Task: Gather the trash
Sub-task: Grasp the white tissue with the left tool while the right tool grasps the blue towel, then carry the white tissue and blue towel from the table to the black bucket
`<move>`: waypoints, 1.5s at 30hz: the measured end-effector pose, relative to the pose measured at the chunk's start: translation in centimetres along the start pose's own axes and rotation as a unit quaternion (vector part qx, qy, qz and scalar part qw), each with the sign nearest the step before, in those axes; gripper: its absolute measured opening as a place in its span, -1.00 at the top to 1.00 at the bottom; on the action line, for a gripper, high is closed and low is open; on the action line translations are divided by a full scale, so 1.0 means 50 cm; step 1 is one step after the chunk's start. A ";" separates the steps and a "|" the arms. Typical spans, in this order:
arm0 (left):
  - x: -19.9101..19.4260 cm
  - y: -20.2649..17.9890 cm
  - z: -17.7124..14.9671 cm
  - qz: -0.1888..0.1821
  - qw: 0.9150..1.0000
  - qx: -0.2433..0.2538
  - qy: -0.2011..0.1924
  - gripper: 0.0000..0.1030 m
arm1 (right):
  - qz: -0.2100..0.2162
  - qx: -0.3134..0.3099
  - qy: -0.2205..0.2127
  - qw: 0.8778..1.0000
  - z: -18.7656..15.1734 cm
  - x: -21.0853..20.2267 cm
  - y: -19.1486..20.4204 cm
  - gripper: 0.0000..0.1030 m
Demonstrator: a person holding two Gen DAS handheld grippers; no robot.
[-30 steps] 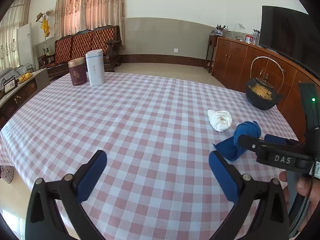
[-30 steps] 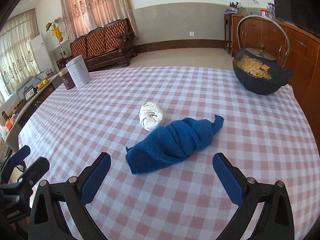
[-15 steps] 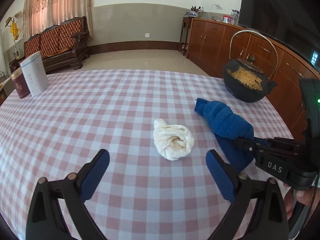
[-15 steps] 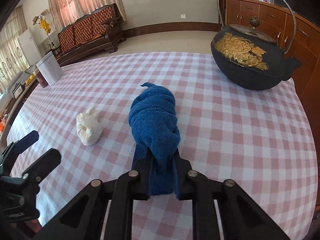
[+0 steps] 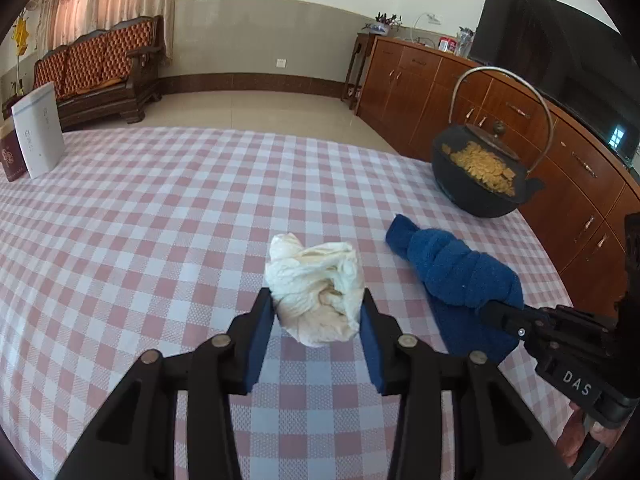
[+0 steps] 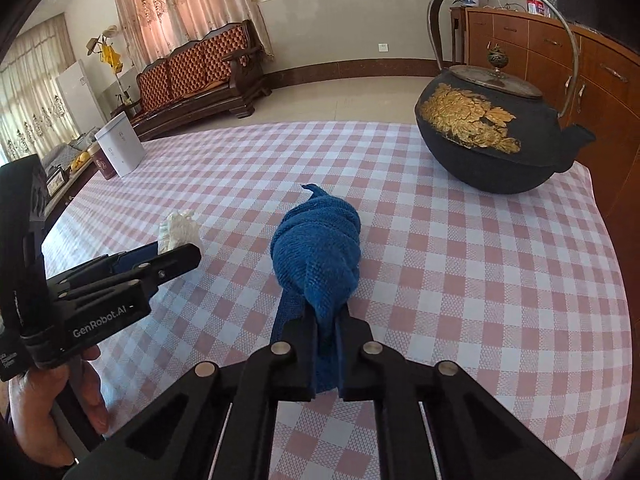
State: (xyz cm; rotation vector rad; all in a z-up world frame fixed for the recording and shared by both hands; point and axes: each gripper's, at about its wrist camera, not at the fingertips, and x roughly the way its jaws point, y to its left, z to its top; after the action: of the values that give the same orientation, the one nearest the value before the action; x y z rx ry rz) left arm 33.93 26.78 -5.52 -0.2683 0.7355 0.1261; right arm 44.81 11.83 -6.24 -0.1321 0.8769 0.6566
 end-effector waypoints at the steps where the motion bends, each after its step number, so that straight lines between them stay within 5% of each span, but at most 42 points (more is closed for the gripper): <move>1: -0.011 -0.002 -0.003 0.000 1.000 0.004 -0.006 0.17 | 0.001 0.002 -0.003 1.000 -0.004 -0.007 -0.002 0.87; 19: -0.179 -0.121 -0.097 -0.037 0.997 0.051 -0.038 0.17 | -0.029 -0.001 -0.088 0.996 -0.122 -0.251 -0.014 0.90; 45: -0.314 -0.399 -0.219 -0.121 0.980 0.147 -0.051 0.17 | -0.155 0.054 -0.158 0.974 -0.379 -0.622 -0.149 0.90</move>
State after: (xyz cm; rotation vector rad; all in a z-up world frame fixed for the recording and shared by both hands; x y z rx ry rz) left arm 19.46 4.22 1.28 -0.0664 0.6052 -0.1990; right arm 22.17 -15.95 3.68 -0.0611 0.5664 0.3234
